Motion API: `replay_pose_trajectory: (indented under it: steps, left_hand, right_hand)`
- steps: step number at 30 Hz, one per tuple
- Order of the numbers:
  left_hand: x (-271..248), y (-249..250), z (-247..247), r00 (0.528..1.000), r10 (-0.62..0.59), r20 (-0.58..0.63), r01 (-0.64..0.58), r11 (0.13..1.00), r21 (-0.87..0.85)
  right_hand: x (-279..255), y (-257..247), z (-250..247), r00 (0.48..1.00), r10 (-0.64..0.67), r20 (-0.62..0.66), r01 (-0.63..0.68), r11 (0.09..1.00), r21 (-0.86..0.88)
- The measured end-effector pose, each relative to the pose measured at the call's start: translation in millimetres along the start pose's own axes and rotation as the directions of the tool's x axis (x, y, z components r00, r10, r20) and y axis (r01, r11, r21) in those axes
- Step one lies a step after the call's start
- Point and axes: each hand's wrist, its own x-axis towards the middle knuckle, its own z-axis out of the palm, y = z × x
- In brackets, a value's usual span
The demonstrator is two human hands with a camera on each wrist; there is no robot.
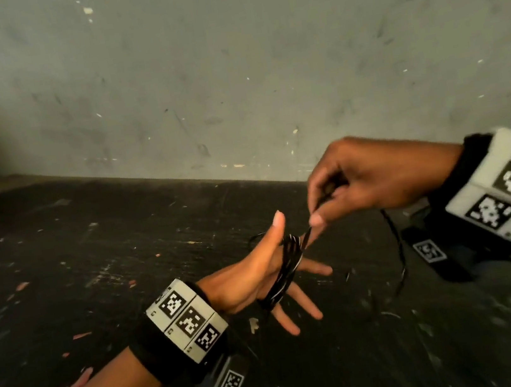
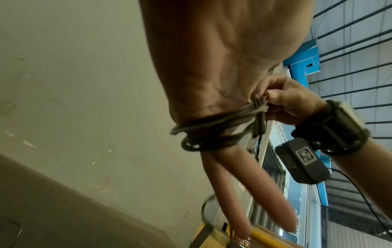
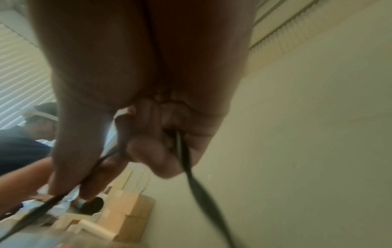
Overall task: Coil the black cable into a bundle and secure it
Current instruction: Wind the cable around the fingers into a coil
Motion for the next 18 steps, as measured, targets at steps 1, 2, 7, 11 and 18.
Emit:
replay_pose_trajectory:
  steps: [1,2,7,11,18]
  left_hand:
    - [0,0,0,0.999,-0.023,0.036,0.023,1.0,-0.007]
    - [0,1,1,0.997,-0.039,0.07,0.041,0.999,-0.022]
    - [-6,10,4,0.977,0.025,0.213,0.007,0.989,-0.147]
    - [-6,23,1,0.934,0.193,0.3,-0.092,0.943,-0.319]
    - [10,39,-21,0.93,0.366,-0.027,-0.321,0.776,-0.543]
  right_hand:
    - [0,3,-7,1.0,-0.002,-0.029,0.003,1.0,0.015]
    - [0,7,-13,0.998,-0.001,-0.059,0.002,1.0,0.03]
    - [8,46,-5,0.984,0.018,-0.179,-0.007,0.998,0.061]
    - [15,76,53,0.962,0.04,-0.27,0.01,0.983,0.181]
    - [21,56,142,0.962,0.053,-0.267,-0.02,0.992,0.126]
